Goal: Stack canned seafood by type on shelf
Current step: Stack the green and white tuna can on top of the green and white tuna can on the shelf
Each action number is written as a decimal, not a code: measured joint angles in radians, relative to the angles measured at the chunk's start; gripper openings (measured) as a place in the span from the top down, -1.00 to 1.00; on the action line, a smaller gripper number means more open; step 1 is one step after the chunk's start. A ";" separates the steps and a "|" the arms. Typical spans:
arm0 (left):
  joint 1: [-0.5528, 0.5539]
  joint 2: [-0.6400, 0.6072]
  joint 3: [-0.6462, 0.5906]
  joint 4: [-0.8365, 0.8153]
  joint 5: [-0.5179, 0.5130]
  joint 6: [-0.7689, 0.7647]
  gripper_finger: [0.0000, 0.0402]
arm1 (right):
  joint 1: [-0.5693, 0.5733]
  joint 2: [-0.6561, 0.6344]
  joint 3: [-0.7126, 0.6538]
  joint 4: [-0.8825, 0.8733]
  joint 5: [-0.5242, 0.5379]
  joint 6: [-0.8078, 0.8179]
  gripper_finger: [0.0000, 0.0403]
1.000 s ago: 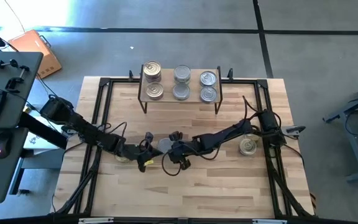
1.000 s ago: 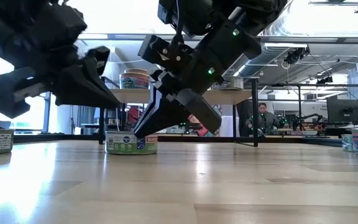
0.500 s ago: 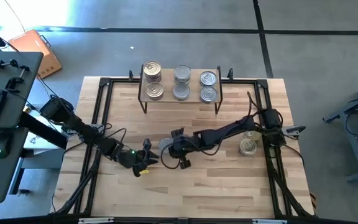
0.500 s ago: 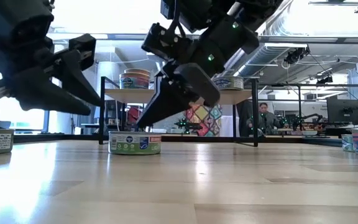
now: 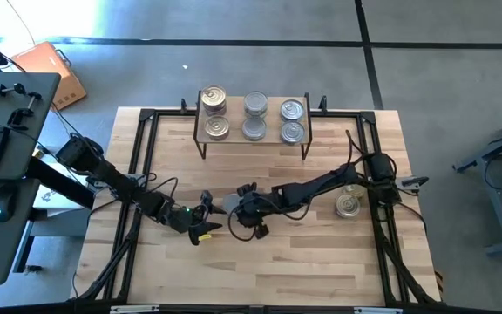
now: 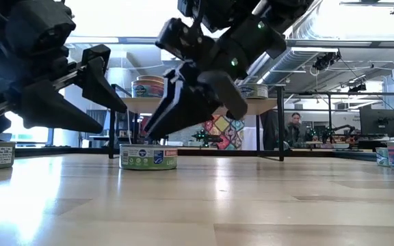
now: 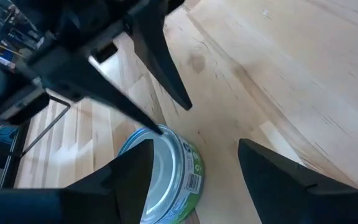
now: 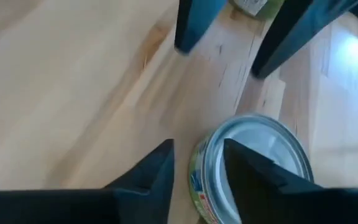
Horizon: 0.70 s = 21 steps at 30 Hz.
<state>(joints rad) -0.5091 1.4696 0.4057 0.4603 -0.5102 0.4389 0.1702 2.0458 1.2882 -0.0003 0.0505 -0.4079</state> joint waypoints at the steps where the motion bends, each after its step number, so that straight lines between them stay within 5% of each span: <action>1: 0.000 0.000 0.000 0.000 0.000 0.000 -0.14 | -0.002 0.002 -0.004 0.000 0.002 -0.020 0.33; 6: 0.000 0.001 0.000 -0.006 -0.002 0.006 -0.14 | -0.003 0.036 -0.016 0.015 0.017 -0.096 0.29; 14: 0.000 0.026 0.000 0.005 -0.055 0.117 -0.14 | 0.000 0.064 -0.012 0.047 0.158 -0.144 0.90; 21: -0.003 0.031 0.000 0.016 -0.090 0.150 -0.14 | -0.001 0.061 -0.014 0.076 0.142 -0.063 0.97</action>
<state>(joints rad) -0.5119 1.5002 0.4057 0.4766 -0.6003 0.5884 0.1689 2.1070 1.2739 0.0757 0.1927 -0.4706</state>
